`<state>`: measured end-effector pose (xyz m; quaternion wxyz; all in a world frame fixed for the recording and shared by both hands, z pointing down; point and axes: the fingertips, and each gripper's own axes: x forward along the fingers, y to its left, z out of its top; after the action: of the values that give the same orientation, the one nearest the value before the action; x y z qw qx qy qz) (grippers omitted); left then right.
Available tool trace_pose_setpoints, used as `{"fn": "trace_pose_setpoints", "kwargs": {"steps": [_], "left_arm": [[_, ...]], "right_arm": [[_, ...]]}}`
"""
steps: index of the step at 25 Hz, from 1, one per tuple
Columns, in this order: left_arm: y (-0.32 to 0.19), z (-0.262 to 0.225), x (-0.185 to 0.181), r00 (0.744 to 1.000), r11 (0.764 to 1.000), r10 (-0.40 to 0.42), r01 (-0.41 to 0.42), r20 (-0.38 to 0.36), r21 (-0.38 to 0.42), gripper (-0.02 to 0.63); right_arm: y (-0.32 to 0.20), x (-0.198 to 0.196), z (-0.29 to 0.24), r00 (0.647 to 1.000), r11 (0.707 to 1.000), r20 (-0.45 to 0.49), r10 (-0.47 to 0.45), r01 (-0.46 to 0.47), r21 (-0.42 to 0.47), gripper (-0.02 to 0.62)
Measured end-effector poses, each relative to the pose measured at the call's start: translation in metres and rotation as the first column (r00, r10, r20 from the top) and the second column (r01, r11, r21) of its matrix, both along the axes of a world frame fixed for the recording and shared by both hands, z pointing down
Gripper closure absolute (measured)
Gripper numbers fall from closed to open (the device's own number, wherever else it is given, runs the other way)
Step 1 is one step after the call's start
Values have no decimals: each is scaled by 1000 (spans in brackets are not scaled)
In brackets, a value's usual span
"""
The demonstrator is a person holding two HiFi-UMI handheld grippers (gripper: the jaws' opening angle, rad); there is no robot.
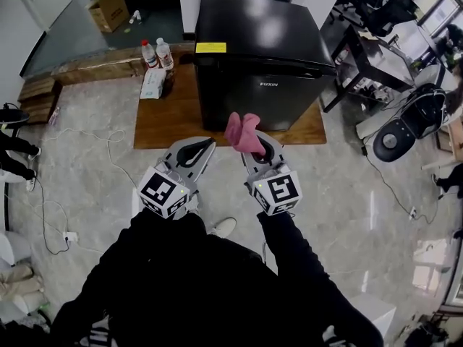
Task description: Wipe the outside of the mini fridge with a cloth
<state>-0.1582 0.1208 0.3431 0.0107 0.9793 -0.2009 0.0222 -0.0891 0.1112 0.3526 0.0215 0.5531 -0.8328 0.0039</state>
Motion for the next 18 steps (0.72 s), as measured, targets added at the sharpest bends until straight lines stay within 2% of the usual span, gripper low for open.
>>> {"fn": "trace_pose_setpoints", "kwargs": {"steps": [10, 18], "left_arm": [[-64, -1, -5, 1000, 1000, -23, 23, 6, 8, 600], [-96, -2, -6, 1000, 1000, 3, -2, -16, 5, 600]], "right_arm": [[-68, -3, -7, 998, 998, -32, 57, -58, -35, 540], [-127, -15, -1, 994, 992, -73, 87, -93, -90, 538]]}}
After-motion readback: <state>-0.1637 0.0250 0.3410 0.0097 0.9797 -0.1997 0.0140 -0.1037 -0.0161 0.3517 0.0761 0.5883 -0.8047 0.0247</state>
